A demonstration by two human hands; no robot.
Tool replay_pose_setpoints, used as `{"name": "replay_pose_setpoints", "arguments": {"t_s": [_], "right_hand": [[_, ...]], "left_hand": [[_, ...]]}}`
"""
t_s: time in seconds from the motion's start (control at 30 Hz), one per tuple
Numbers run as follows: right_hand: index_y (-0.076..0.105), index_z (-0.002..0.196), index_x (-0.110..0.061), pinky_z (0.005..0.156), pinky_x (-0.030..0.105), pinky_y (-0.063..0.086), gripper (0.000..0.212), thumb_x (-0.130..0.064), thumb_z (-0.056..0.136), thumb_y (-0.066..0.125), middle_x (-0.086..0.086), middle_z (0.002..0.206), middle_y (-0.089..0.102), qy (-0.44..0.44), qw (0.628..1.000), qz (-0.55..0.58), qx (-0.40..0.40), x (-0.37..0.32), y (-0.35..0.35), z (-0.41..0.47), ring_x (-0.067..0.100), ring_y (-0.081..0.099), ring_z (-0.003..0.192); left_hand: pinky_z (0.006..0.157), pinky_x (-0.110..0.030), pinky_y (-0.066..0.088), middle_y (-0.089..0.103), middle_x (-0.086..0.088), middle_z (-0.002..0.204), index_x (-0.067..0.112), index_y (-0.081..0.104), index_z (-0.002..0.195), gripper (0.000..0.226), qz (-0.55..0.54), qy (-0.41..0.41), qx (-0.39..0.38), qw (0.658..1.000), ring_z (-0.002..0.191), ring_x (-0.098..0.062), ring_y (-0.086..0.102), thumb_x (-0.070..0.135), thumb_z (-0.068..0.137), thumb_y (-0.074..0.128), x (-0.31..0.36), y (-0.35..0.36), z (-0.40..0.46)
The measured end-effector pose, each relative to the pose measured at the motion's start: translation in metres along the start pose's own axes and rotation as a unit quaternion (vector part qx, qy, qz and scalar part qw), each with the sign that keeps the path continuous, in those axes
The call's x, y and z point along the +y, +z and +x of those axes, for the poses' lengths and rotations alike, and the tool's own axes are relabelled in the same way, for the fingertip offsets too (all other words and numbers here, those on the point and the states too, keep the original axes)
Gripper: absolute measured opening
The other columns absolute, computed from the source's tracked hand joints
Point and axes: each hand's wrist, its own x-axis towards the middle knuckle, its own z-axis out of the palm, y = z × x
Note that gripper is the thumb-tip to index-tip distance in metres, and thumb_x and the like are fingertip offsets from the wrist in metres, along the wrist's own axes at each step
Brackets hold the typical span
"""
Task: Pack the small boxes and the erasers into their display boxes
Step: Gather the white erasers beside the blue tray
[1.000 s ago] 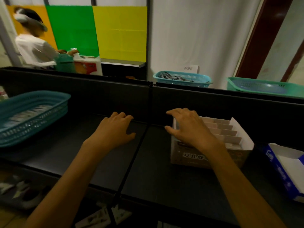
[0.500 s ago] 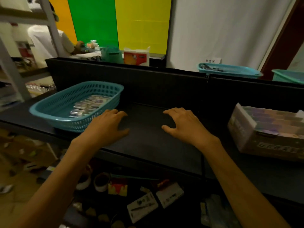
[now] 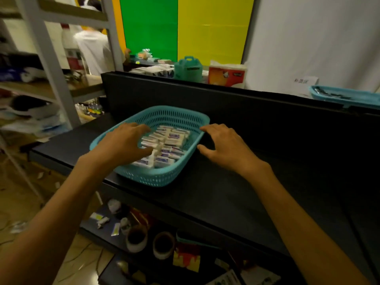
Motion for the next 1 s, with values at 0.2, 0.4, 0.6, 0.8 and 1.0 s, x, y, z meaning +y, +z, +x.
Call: {"name": "replay_pose_setpoints", "arguments": {"t_s": [0.2, 0.4, 0.6, 0.8, 1.0], "right_hand": [[0.041, 0.141, -0.02, 0.106, 0.035, 0.036, 0.06, -0.043, 0.089, 0.059, 0.002, 0.141, 0.046, 0.023, 0.999, 0.025, -0.043, -0.01, 0.028, 0.083, 0.02, 0.04, 0.13], [0.052, 0.126, -0.021, 0.096, 0.038, 0.046, 0.054, -0.049, 0.081, 0.066, 0.001, 0.127, 0.055, 0.072, 0.982, 0.029, -0.174, -0.011, 0.058, 0.137, 0.019, 0.053, 0.112], [0.055, 0.121, -0.02, 0.093, 0.039, 0.048, 0.063, -0.052, 0.07, 0.076, -0.001, 0.117, 0.055, 0.129, 0.942, 0.015, -0.31, -0.013, 0.075, 0.163, 0.018, 0.054, 0.105], [0.031, 0.145, -0.016, 0.107, 0.04, 0.037, 0.092, -0.049, 0.073, 0.076, 0.004, 0.145, 0.036, 0.18, 0.905, -0.047, -0.383, -0.018, 0.09, 0.182, 0.025, 0.039, 0.129], [0.019, 0.149, -0.019, 0.109, 0.034, 0.032, 0.097, -0.041, 0.075, 0.078, 0.002, 0.149, 0.029, 0.185, 0.897, -0.061, -0.396, -0.033, 0.092, 0.191, 0.023, 0.032, 0.134]], "left_hand": [[0.083, -0.036, 0.054, 0.048, -0.002, 0.134, 0.028, 0.042, 0.137, 0.064, -0.002, 0.024, -0.081, 0.996, 0.104, -0.018, 0.057, 0.034, 0.08, 0.07, -0.044, 0.003, 0.079], [0.099, -0.035, 0.041, 0.041, 0.001, 0.141, 0.028, 0.038, 0.139, 0.074, -0.004, 0.083, -0.186, 0.979, 0.12, -0.019, 0.046, 0.036, 0.076, 0.075, -0.06, 0.022, 0.15], [0.107, -0.036, 0.03, 0.035, 0.008, 0.145, 0.034, 0.035, 0.14, 0.085, 0.045, 0.156, -0.326, 0.931, 0.13, -0.016, 0.034, 0.049, 0.068, 0.078, -0.056, 0.043, 0.201], [0.111, -0.035, 0.03, 0.032, 0.004, 0.147, 0.028, 0.024, 0.146, 0.099, 0.074, 0.246, -0.354, 0.899, 0.132, -0.018, 0.034, 0.057, 0.066, 0.075, -0.06, 0.063, 0.221], [0.102, -0.036, 0.04, 0.045, 0.008, 0.13, 0.034, 0.035, 0.138, 0.098, 0.03, 0.301, -0.373, 0.877, 0.115, -0.015, 0.045, 0.058, 0.055, 0.08, -0.063, 0.07, 0.231]]}}
